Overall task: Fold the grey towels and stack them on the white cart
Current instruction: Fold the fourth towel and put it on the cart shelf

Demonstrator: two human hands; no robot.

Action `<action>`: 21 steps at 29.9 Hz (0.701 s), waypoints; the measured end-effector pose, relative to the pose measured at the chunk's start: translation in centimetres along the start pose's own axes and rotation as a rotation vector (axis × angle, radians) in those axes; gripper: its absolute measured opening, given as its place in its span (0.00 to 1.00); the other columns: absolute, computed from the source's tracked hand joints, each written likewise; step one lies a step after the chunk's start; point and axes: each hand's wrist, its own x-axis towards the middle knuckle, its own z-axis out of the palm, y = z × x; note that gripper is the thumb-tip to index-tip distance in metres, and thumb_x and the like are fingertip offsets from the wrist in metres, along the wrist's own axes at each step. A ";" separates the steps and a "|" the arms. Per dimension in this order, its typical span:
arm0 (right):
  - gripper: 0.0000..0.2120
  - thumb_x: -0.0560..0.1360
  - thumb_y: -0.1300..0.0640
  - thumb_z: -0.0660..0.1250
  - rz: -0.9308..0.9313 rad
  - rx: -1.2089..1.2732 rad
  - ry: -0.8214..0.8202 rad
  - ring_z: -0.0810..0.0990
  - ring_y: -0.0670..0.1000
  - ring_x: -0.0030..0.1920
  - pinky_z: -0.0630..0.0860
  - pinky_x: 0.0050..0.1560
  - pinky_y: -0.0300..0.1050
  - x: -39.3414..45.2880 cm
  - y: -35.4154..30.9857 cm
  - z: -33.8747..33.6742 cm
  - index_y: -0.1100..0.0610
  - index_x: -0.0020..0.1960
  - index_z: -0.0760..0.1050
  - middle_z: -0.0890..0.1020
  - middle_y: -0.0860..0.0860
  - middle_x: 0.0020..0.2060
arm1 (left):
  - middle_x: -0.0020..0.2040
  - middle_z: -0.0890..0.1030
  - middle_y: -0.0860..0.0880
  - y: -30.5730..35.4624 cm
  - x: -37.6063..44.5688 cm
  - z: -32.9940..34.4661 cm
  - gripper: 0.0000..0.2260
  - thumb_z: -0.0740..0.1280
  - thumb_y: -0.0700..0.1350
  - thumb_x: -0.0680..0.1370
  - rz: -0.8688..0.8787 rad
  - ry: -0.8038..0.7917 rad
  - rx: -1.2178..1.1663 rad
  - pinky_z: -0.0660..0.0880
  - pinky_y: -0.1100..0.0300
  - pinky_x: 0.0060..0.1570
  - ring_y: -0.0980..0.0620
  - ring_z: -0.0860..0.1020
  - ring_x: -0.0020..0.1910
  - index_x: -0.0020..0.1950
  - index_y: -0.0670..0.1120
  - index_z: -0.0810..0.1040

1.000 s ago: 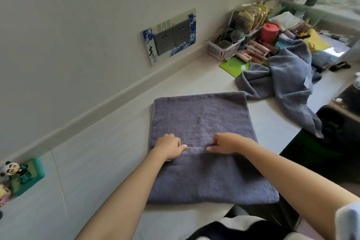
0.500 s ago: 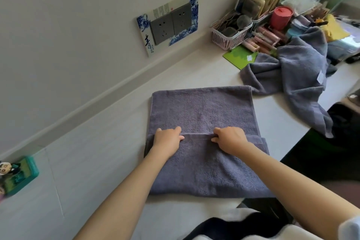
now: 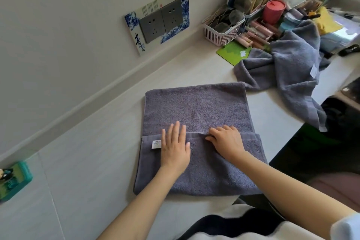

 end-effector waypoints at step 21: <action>0.18 0.78 0.44 0.56 0.169 -0.145 0.049 0.77 0.58 0.33 0.67 0.40 0.49 -3.0 7.3 -0.5 0.55 0.38 0.72 0.80 0.52 0.33 | 0.75 0.64 0.45 1.8 -3.3 3.0 0.28 0.55 0.59 0.74 -0.057 -0.092 0.027 0.52 0.34 0.67 0.37 0.62 0.72 0.74 0.52 0.63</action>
